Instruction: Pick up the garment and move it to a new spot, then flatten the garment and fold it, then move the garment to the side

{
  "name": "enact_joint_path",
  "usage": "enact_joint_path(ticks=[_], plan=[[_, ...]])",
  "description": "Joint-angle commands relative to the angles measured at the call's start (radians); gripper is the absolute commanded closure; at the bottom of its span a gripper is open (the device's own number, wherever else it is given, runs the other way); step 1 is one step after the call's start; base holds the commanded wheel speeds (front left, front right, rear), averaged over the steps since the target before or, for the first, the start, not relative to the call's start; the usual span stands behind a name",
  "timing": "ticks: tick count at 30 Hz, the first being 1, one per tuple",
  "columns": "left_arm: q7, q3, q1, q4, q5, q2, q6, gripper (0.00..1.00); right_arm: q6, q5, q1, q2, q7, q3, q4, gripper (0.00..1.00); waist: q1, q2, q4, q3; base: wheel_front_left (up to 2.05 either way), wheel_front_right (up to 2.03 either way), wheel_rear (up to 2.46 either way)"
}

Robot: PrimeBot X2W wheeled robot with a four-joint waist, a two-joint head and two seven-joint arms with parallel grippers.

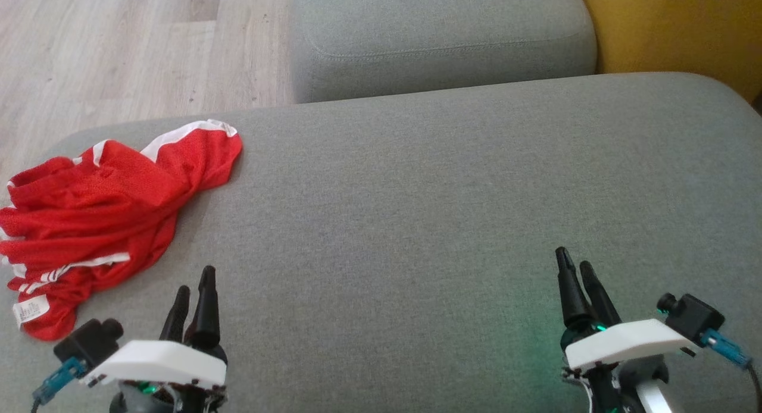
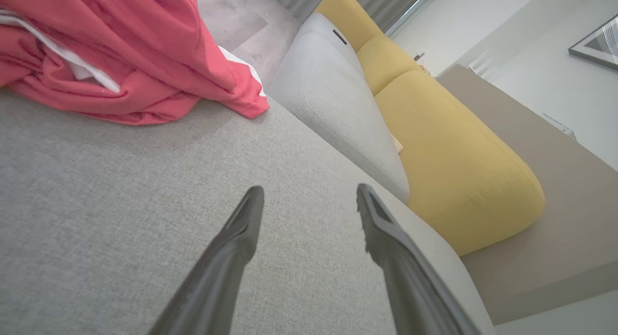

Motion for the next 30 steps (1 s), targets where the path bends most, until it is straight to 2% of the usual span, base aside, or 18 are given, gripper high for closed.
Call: enact_joint_path(ticks=[1,15,30], plan=[[-0.015,0.006,-0.024,-0.047,0.039,0.021,0.009,0.00,0.004,-0.038,-0.045,-0.009,-0.015,0.021,-0.041,0.00,0.0000,0.0000,0.000,-0.001,0.00,0.00,0.00],[-0.056,-0.024,-0.012,-0.094,0.216,0.041,0.067,0.00,0.005,-0.208,-0.053,-0.017,-0.056,0.065,-0.048,0.00,0.0000,0.0000,0.000,-0.009,0.00,0.00,0.00],[-0.100,-0.053,0.005,-0.133,0.395,0.054,0.088,0.00,0.006,-0.368,-0.064,-0.022,-0.100,0.120,-0.043,0.00,0.0000,0.0000,0.002,-0.020,0.00,0.00,0.00]])
